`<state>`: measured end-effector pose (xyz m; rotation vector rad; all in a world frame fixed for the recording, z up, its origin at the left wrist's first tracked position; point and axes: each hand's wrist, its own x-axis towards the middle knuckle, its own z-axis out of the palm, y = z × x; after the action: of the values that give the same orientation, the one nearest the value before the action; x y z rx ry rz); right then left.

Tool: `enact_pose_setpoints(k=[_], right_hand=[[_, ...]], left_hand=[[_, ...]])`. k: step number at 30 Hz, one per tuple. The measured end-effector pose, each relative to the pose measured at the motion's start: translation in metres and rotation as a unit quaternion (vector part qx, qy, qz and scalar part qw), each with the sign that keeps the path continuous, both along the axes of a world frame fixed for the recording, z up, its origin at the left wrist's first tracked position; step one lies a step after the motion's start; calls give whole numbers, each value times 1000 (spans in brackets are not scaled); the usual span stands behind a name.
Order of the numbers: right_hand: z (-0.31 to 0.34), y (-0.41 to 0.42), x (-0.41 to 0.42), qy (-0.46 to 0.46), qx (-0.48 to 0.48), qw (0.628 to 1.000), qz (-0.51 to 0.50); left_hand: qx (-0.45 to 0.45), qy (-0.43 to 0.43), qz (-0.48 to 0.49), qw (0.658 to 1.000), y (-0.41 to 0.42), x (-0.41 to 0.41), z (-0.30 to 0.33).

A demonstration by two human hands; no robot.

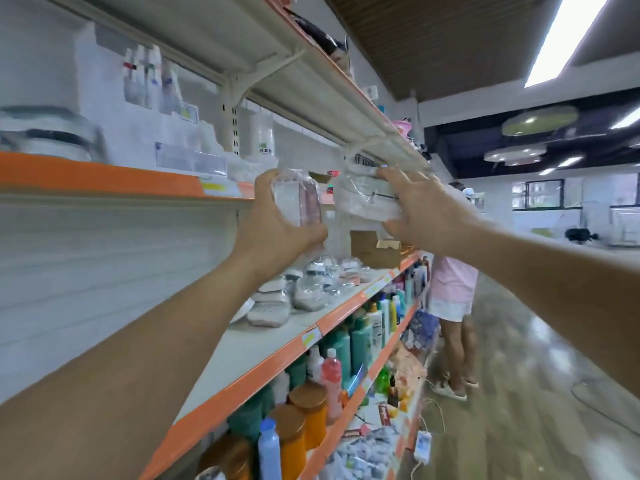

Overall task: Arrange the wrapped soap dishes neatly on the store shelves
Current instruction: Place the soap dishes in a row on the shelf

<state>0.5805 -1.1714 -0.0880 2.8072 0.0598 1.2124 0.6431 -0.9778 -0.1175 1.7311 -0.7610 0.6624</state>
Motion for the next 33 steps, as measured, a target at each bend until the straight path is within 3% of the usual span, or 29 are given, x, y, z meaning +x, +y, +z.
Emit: enact_pose_setpoints(k=[11, 21, 27, 33], right_hand=[[-33, -182, 214, 48, 57, 997, -11], [-78, -345, 405, 133, 39, 989, 48], [-116, -415, 515, 199, 87, 974, 55], [-148, -451, 627, 241, 75, 966, 58]], left_hand=[[-35, 112, -14, 993, -172, 220, -24], [-82, 164, 135, 974, -332, 378, -48], [-38, 190, 220, 956, -399, 469, -62], [-4, 183, 269, 946, -440, 579, -87]])
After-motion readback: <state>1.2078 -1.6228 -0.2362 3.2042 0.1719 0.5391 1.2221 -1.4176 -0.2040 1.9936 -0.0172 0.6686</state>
